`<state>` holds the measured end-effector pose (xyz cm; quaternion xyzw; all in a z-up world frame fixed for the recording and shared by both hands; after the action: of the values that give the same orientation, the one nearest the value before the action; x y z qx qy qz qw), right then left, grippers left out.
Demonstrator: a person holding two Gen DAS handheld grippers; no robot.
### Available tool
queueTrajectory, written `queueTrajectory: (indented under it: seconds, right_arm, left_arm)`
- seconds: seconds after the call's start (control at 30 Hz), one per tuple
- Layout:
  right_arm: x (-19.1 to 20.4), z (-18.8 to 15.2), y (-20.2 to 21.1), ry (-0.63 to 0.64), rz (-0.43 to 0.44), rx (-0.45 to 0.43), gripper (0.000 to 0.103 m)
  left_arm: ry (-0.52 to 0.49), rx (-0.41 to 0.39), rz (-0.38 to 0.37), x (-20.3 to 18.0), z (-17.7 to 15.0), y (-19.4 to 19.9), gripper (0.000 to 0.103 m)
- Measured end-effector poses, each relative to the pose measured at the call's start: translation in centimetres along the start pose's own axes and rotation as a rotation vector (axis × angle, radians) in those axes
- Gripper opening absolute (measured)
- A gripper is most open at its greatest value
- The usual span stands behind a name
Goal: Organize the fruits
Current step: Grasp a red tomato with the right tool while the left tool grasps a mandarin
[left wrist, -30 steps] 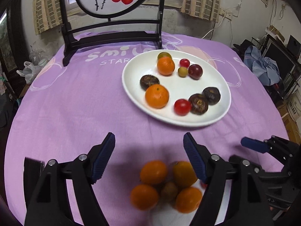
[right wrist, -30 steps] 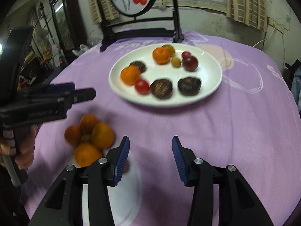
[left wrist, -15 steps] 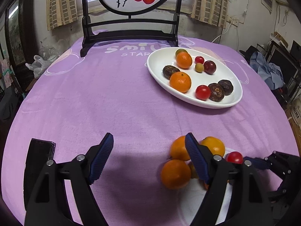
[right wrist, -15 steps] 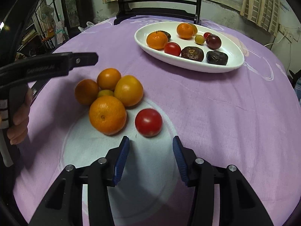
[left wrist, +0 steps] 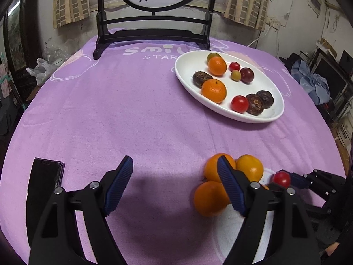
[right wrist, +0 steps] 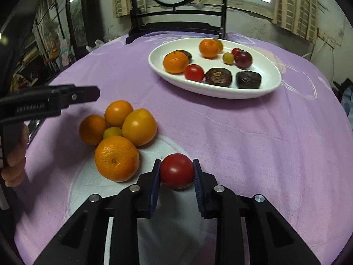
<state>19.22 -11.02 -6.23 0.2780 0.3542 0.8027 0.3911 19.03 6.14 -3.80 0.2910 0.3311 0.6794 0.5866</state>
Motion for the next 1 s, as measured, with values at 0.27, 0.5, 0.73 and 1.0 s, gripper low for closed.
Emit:
queueTrajectory:
  seconds: [0.27, 0.5, 0.73, 1.0]
  right_arm:
    - [-1.4, -0.4, 0.9, -0.068, 0.032, -0.043, 0.029]
    - [-1.2, -0.4, 0.7, -0.061, 0.038, -0.041, 0.029]
    - [-1.1, -0.2, 1.6, -0.060, 0.054, -0.079, 0.029]
    - [-1.2, 0.1, 2.6, -0.065, 0.078, -0.110, 0.029]
  left_arm:
    - [-0.055, -0.010, -0.007, -0.3, -2.2, 0.4, 0.079]
    - [-0.100, 0.003, -0.077, -1.8, -3.3, 1.6, 0.079]
    - [-0.085, 0.055, -0.103, -1.6, -4.6, 0.5, 0.069]
    - [-0.152, 0.081, -0.035, -2.9, -4.7, -1.3, 0.063]
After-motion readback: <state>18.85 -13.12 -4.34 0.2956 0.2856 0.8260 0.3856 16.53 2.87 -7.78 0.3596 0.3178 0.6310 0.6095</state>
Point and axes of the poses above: each gripper's, at about its wrist camera, not at the fingertips, and y roughly against the way its jaws point, x to its left, z to its top, the point moved 4 cm from there along -y, roughly the way its jaws point, and after that the axes turned 7 degrees about z, right-handed, at the moved point
